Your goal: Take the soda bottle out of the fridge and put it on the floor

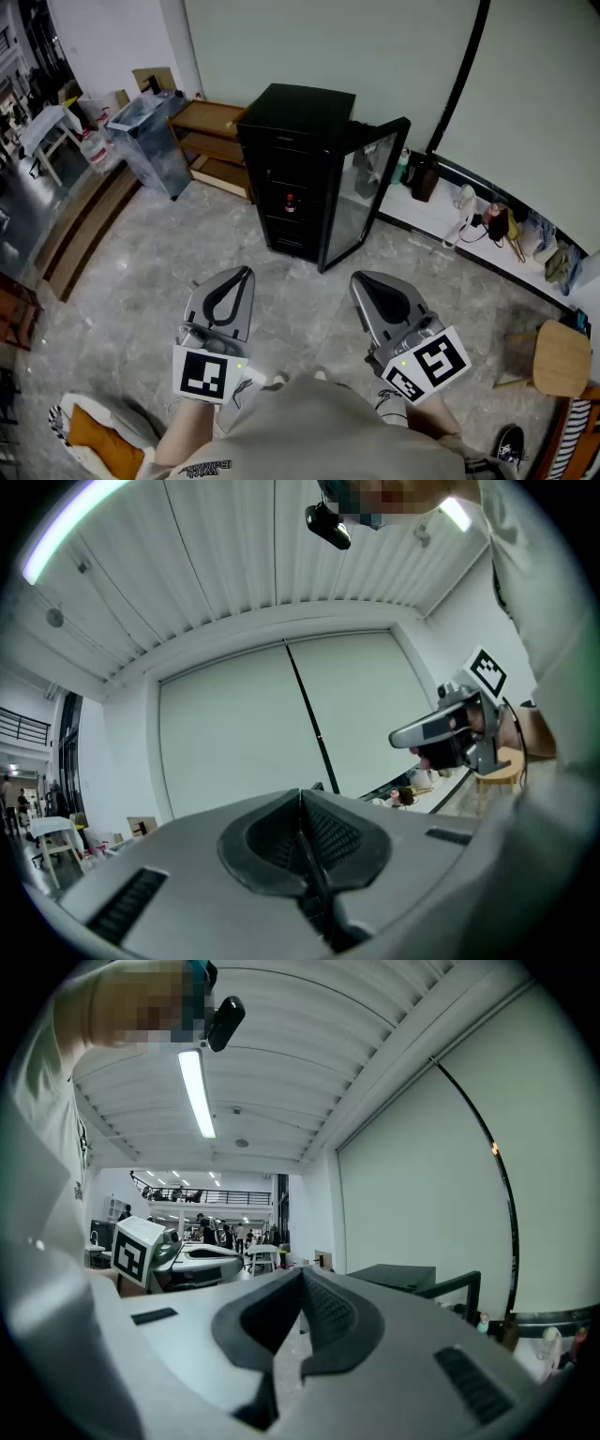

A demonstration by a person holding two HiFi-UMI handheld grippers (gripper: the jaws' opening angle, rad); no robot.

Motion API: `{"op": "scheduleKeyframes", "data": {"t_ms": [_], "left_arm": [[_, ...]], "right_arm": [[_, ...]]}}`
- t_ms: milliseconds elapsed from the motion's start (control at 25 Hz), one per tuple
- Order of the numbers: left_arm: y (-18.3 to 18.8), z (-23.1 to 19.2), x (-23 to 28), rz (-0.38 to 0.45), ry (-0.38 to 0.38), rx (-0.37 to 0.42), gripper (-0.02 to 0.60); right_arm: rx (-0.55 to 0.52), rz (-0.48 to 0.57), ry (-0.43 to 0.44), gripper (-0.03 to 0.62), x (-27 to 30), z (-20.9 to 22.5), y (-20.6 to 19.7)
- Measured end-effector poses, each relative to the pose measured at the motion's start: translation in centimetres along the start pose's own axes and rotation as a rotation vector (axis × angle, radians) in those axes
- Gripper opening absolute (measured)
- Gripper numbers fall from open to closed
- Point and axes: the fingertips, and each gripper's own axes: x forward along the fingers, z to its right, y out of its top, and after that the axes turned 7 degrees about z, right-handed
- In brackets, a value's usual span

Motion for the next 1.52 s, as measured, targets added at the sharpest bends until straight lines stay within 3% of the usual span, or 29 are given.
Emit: {"op": "scheduleKeyframes", "data": {"t_ms": [560,760,1200,1520], "left_arm": [[0.2,4.5,2.2,-0.039,-0.005,0.016,0.007],[1.0,6.5,3.0,-0.016,-0.012,0.041,0.008],[0.8,7.2,3.3,-0.057,0.003,0.087,0.008],[0.2,7.2,4.2,-0.044,-0.029,0.07,0.007]], "right_arm": [[0.0,-0.002,-0.007,-0.005,-3.6,3.8,-1.1],[0.024,0.007,-0.005,-0.005,-4.7,4.9,-1.8],[0.048,0.009,0.045,-0.005,-4.2,5.1,-2.4],[0.038,-0.003,0.042,-0.005,-3.5,4.9,-3.0]]}}
